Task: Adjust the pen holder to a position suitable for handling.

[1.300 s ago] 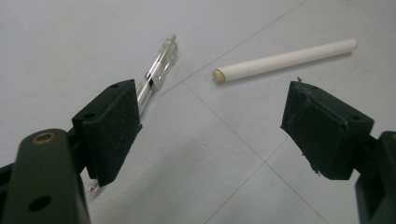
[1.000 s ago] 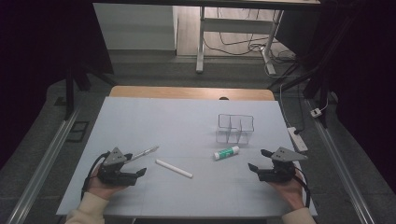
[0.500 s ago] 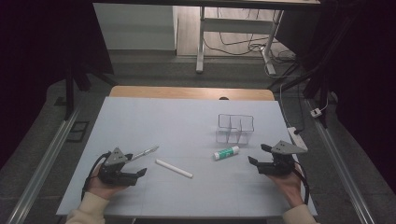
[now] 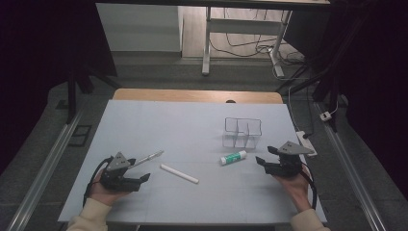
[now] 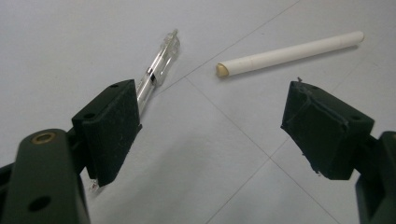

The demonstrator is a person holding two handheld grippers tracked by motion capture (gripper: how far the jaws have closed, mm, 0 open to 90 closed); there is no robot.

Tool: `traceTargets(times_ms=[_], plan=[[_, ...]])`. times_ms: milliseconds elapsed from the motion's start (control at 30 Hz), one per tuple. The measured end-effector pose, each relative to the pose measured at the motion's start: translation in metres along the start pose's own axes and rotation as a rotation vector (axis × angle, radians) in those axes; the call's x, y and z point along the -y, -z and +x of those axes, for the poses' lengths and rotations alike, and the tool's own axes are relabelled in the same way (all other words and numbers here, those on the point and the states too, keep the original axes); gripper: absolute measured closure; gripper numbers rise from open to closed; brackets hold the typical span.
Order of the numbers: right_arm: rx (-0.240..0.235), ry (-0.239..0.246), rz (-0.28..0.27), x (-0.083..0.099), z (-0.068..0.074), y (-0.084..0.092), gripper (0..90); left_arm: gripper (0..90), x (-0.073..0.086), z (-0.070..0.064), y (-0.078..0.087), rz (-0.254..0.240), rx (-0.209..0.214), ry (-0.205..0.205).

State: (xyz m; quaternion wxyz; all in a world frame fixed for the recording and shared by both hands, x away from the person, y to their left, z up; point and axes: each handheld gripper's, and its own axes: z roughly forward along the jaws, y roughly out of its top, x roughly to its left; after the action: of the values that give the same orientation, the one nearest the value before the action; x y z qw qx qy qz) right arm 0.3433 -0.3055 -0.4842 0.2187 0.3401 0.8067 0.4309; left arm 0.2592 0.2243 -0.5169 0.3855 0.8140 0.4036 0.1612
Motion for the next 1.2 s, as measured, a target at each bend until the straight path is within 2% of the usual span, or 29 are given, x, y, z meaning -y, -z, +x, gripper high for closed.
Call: traceTargets(times_ms=[33,133,200,300,467,500,533,600,700,933,1200], plan=[[0.019,0.002,-0.003,0.000,-0.001,-0.001,36.0,19.4,0.000,0.000,0.000,0.000,0.001,0.000],[0.034,0.004,-0.005,-0.002,-0.003,-0.001,38.4,19.4,0.000,0.000,0.000,0.001,0.001,0.001],[0.062,-0.016,0.006,-0.003,-0.007,-0.002,43.1,19.4,0.000,0.001,0.000,0.003,-0.001,0.000],[0.065,-0.026,0.005,-0.003,-0.008,-0.002,47.6,19.4,0.000,0.001,0.000,0.004,-0.003,0.000],[0.106,-0.045,0.020,-0.008,-0.016,-0.005,67.0,19.4,0.000,0.001,0.000,0.003,-0.003,-0.001],[0.106,-0.045,0.020,-0.008,-0.016,-0.005,67.0,19.4,0.000,0.001,0.000,0.005,-0.002,-0.004],[0.127,-0.049,0.017,-0.010,-0.019,-0.007,76.5,19.3,0.000,0.000,0.000,0.006,-0.003,-0.005],[0.148,-0.039,0.024,-0.011,-0.023,-0.009,86.0,19.3,0.000,0.000,0.000,0.004,0.000,-0.001],[0.159,-0.028,0.046,-0.013,-0.027,-0.012,88.6,19.3,0.000,0.000,0.000,0.000,0.002,0.000],[0.196,-0.036,0.068,-0.018,-0.037,-0.024,88.8,19.2,0.001,0.000,-0.001,0.006,0.001,-0.002],[0.193,-0.058,0.081,-0.022,-0.044,-0.038,88.8,19.2,0.001,0.001,-0.002,0.009,0.000,-0.005]])
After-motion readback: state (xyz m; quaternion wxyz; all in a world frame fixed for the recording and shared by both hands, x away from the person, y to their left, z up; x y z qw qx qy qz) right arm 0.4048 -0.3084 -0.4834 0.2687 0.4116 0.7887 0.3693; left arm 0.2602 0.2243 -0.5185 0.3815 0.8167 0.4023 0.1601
